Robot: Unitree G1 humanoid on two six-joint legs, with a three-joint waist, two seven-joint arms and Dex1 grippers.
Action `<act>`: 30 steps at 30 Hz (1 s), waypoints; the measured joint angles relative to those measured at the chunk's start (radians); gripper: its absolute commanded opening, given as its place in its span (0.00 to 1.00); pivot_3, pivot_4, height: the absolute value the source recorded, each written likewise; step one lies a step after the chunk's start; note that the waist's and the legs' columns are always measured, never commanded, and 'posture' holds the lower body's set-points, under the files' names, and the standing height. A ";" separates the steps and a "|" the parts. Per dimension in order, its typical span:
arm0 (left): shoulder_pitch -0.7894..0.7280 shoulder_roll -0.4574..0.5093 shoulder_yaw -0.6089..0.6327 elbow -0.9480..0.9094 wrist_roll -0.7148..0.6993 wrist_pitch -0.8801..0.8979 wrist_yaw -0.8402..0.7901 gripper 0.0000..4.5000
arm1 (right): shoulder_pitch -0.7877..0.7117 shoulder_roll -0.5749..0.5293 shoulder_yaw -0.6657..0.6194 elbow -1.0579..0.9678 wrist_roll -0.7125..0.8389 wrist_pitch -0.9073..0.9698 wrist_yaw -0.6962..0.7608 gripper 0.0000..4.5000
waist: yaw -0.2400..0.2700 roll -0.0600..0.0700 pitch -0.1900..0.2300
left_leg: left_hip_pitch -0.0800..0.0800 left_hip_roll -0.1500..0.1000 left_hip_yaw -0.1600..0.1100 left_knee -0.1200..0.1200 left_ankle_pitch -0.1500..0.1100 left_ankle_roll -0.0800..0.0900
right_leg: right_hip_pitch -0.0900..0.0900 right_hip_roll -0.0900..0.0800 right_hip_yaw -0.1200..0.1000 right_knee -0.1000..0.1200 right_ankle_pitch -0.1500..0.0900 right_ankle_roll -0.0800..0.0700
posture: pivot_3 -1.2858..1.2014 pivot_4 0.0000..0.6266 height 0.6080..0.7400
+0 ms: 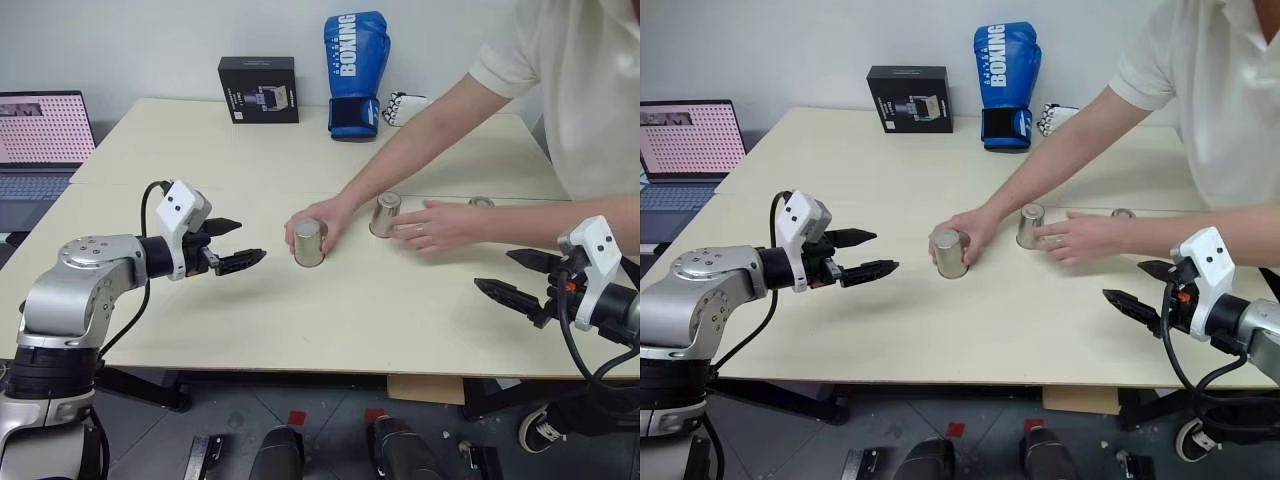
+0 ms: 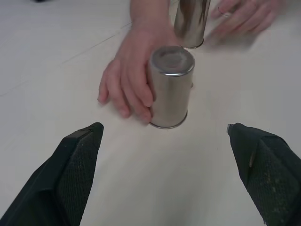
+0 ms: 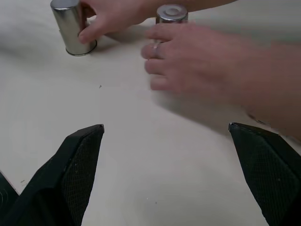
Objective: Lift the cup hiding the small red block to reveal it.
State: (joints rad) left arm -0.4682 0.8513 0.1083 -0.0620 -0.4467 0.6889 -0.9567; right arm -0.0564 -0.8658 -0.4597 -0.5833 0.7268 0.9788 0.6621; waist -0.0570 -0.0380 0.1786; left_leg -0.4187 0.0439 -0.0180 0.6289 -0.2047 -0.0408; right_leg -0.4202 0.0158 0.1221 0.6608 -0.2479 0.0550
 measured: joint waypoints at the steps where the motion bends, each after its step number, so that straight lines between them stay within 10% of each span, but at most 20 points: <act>1: -0.003 0.000 -0.004 0.002 0.001 -0.001 -0.003 1.00 | 0.000 0.000 0.000 0.000 0.000 -0.001 -0.003 1.00 | 0.000 0.000 0.000 | 0.000 0.000 0.000 0.000 0.000 0.000 | 0.000 0.000 0.000 0.000 0.000 0.000 | 0.52 0.24 1.00; 30: -0.013 0.000 -0.017 0.019 0.007 -0.006 -0.026 1.00 | 0.010 0.023 0.054 -0.004 -0.001 -0.019 -0.018 1.00 | 0.000 0.000 0.000 | 0.000 0.000 0.000 0.000 0.000 0.000 | 0.000 0.000 0.000 0.001 0.000 0.000 | 0.52 0.24 1.00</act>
State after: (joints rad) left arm -0.4813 0.8517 0.0915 -0.0432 -0.4395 0.6834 -0.9825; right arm -0.0463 -0.8428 -0.4052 -0.5873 0.7258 0.9599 0.6440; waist -0.0574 -0.0380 0.1785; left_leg -0.4183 0.0439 -0.0181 0.6291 -0.2046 -0.0408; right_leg -0.4202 0.0160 0.1222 0.6620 -0.2478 0.0551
